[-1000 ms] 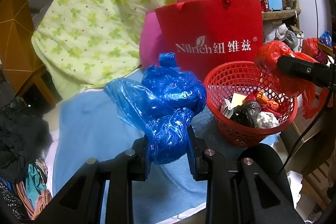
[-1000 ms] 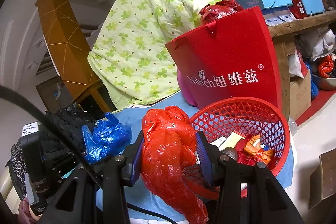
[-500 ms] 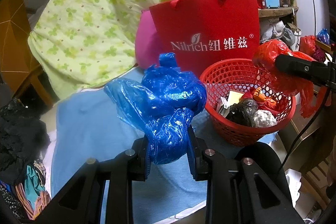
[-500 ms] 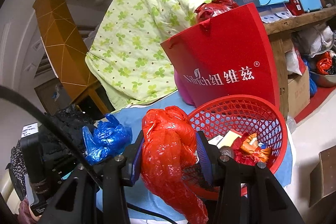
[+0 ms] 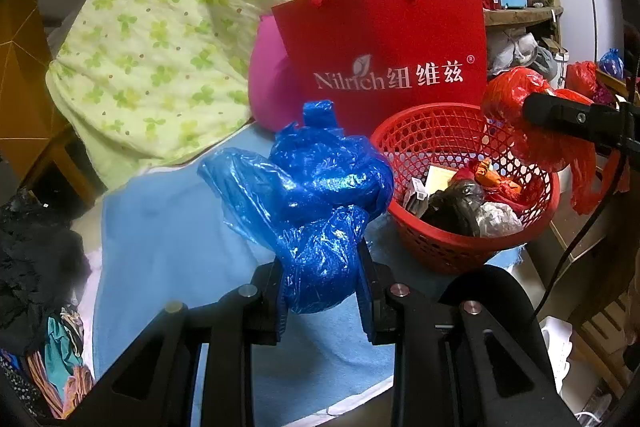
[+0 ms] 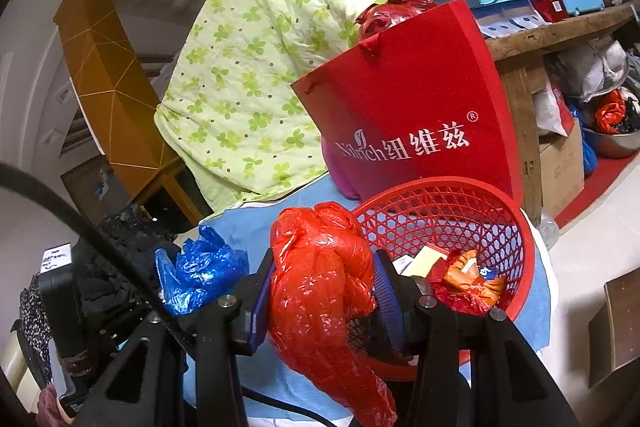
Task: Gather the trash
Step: 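Move both tools holding the bags over the red mesh basket, then open both tools over the basket to drop the blue and red bags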
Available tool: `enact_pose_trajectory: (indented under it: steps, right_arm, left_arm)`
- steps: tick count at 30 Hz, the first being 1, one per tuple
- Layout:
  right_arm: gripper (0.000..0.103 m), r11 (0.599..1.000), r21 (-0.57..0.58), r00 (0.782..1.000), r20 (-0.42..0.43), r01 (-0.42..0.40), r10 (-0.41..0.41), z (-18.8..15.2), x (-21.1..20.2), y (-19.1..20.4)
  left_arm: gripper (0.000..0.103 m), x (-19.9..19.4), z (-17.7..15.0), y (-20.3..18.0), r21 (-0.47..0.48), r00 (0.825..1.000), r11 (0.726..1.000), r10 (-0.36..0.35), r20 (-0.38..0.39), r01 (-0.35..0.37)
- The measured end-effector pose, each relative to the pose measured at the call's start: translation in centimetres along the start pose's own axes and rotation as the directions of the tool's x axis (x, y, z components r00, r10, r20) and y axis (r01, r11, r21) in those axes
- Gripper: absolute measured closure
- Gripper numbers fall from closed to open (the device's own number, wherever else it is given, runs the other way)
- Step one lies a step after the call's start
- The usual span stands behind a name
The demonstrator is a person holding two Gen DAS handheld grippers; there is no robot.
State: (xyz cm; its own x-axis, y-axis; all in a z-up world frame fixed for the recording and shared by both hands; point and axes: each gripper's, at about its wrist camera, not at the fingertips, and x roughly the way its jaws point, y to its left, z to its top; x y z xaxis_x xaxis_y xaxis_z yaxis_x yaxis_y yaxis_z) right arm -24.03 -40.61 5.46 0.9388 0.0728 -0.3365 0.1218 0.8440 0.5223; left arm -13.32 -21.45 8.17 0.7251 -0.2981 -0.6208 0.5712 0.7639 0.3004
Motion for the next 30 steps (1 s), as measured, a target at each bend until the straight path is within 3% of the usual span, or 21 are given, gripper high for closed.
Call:
enact_pose_trajectory:
  steps: [11, 20, 25, 30]
  right_arm:
    - [0.054, 0.999, 0.026, 0.999, 0.025, 0.033, -0.033, 0.5, -0.9, -1.7]
    - [0.054, 0.995, 0.083, 0.997, 0.047, 0.054, -0.058, 1.4, -1.4, -4.0]
    - [0.052, 0.99, 0.133, 0.998, 0.04, 0.053, -0.058, 2.2, -0.8, -5.6]
    - [0.052, 0.977, 0.207, 0.998, 0.016, 0.052, -0.056, 3.3, 1.0, -7.6]
  left_arm:
    - [0.073, 0.3, 0.2, -0.4, -0.008, 0.999, 0.999, -0.04, -0.001, 0.04]
    - [0.073, 0.8, 0.9, -1.2, -0.017, 0.99, 0.99, -0.143, 0.013, 0.144]
    - [0.073, 1.4, 2.0, -2.1, -0.029, 0.971, 0.971, -0.238, 0.007, 0.238]
    - [0.071, 3.2, 3.7, -3.3, -0.055, 0.942, 0.941, -0.335, -0.012, 0.334]
